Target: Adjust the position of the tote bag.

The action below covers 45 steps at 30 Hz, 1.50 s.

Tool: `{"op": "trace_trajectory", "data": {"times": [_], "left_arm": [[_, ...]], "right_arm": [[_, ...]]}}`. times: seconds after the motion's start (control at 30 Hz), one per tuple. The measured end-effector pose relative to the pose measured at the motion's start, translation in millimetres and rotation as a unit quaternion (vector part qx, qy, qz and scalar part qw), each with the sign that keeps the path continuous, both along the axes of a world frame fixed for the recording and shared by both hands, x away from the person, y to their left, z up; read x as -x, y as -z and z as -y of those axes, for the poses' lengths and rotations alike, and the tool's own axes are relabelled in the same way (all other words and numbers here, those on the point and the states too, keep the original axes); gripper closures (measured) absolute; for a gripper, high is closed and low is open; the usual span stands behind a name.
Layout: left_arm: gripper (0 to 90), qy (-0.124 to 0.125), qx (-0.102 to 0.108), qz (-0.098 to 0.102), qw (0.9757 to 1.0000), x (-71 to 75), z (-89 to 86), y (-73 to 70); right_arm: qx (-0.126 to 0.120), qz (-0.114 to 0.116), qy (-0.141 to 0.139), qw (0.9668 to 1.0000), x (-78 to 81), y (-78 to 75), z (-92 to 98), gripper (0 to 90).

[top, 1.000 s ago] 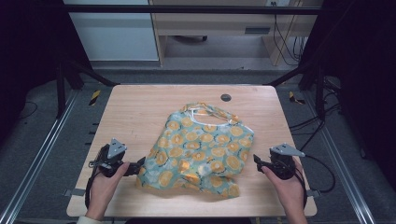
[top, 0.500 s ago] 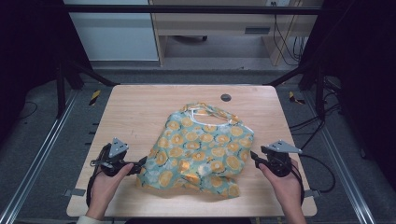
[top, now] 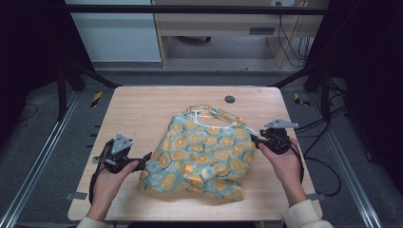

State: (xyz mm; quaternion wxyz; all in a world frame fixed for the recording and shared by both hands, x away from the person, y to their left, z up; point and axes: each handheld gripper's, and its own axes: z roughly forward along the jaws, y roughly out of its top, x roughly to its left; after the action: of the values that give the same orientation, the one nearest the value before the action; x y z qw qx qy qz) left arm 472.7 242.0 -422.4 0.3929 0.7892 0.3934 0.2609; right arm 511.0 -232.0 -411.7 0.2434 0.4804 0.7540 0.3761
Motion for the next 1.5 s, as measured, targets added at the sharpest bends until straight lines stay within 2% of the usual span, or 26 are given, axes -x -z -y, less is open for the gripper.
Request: {"op": "trace_trajectory", "data": {"times": [0.1,0.13,0.17,0.2,0.23,0.3,0.33,0.37,0.43,0.57,0.77,0.87,0.93,1.07,1.17,1.5], "left_arm": [[8.5,0.010,-0.018,-0.009,0.9997,-14.5,14.4,-7.7],[8.2,0.012,-0.023,-0.012,0.9996,-19.7,19.2,-9.5],[8.0,0.017,-0.031,-0.025,0.9991,-29.3,26.5,-12.5],[7.9,0.017,-0.031,-0.025,0.9991,-29.3,26.5,-12.5],[7.9,0.019,-0.034,-0.031,0.9988,-36.3,31.4,-15.0],[8.0,0.019,-0.041,-0.039,0.9982,-48.3,38.9,-17.7],[8.0,0.018,-0.049,-0.044,0.9977,-58.9,43.7,-19.5],[8.0,0.018,-0.049,-0.044,0.9977,-58.9,43.7,-19.5],[7.6,0.018,-0.044,-0.064,0.9968,-73.1,48.5,-18.8],[7.2,0.008,-0.038,-0.083,0.9958,-89.4,55.2,-15.6],[6.1,0.003,-0.037,-0.092,0.9951,-95.2,68.3,-10.9],[5.4,0.006,-0.053,-0.090,0.9945,-94.8,75.2,-8.4],[5.2,0.008,-0.052,-0.090,0.9946,-93.6,77.0,-6.7],[5.1,0.008,-0.053,-0.091,0.9944,-91.9,77.5,-5.3],[5.1,0.007,-0.051,-0.093,0.9943,-91.6,75.4,-3.1],[5.2,-0.001,-0.043,-0.093,0.9947,-93.2,71.1,0.6]], "right_arm": [[0.017,-0.009,0.003,0.9998,-16.9,-7.2,-2.7,41.7],[0.018,-0.018,0.012,0.9996,-26.4,-8.5,-4.5,36.9],[0.021,-0.025,0.016,0.9993,-30.7,-8.3,-5.5,34.1],[0.021,-0.030,0.018,0.9992,-33.7,-7.6,-6.2,31.5],[0.021,-0.030,0.018,0.9992,-33.7,-7.6,-6.2,31.5],[0.018,-0.048,0.026,0.9984,-42.1,-3.7,-6.5,26.3],[0.016,-0.065,0.026,0.9974,-47.7,1.6,-5.9,23.0],[0.016,-0.065,0.026,0.9974,-47.7,1.6,-5.9,23.0],[0.018,-0.083,0.029,0.9959,-52.2,7.7,-5.7,20.7],[0.014,-0.104,0.032,0.9940,-57.9,18.8,-3.9,17.7],[0.017,-0.117,0.037,0.9923,-63.4,25.6,-7.6,14.6],[0.015,-0.126,0.044,0.9909,-67.9,32.3,-7.4,13.0],[0.012,-0.131,0.049,0.9901,-68.1,36.6,-5.2,12.8],[0.008,-0.139,0.047,0.9891,-67.8,40.5,-3.1,13.0],[-0.011,-0.151,0.052,0.9871,-67.6,46.1,-1.6,12.2],[-0.016,-0.162,0.058,0.9849,-73.3,61.5,-3.9,12.9]]}}
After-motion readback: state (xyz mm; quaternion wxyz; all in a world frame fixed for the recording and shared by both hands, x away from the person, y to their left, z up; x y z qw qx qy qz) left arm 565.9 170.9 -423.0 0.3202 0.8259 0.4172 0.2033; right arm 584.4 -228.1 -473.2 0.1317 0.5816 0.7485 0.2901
